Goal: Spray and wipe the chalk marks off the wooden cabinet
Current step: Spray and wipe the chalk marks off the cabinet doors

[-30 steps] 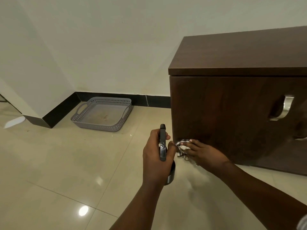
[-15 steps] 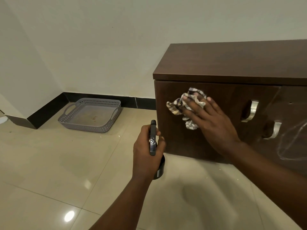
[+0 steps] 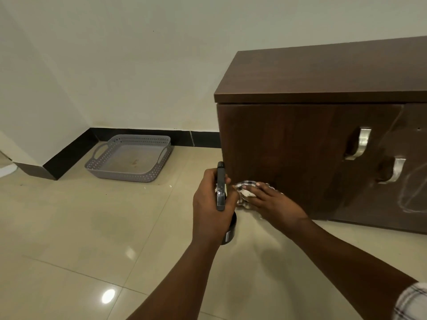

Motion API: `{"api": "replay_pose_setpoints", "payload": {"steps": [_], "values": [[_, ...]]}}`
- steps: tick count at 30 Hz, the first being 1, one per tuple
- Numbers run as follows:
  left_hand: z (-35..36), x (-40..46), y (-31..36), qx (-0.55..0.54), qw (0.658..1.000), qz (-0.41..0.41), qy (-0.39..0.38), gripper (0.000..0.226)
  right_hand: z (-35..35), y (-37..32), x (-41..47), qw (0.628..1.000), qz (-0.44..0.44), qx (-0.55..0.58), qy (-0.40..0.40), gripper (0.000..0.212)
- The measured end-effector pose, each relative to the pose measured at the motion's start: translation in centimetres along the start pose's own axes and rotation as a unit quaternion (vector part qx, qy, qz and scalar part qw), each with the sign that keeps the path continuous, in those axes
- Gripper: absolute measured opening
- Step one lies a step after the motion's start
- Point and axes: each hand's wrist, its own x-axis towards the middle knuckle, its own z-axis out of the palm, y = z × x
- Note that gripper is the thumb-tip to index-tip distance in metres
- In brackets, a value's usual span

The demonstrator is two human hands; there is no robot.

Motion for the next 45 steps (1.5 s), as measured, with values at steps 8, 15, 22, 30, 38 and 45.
{"api": "replay_pose_setpoints", "payload": {"steps": [8, 15, 22, 30, 38, 45], "values": [[1.0, -0.1, 0.3, -0.011, 1.000, -0.005, -0.010, 0.022, 2.4, 4.1, -9.0, 0.998, 0.029, 0.055, 0.010, 0.080], [4.2, -0.7, 2.8, -0.038, 0.998, 0.021, -0.039, 0.022, -0.5, 8.4, -17.6, 0.996, 0.074, -0.011, 0.048, 0.053], [7.1, -1.0, 6.3, -0.062, 0.995, 0.055, -0.050, 0.022, -7.0, 9.6, -19.4, 0.977, 0.170, 0.009, 0.126, 0.081], [8.4, -1.9, 7.6, -0.063, 0.993, 0.073, -0.062, 0.023, -12.5, 12.7, -16.4, 0.813, 0.418, 0.065, 0.401, 0.066], [7.8, -1.9, 6.9, -0.058, 0.995, 0.061, -0.060, 0.022, -8.9, 10.0, -13.4, 0.841, 0.454, 0.084, 0.283, 0.074], [7.1, -2.0, 6.3, -0.044, 0.995, 0.066, -0.054, 0.021, -8.8, 9.6, -13.0, 0.830, 0.476, 0.090, 0.277, 0.066]]}}
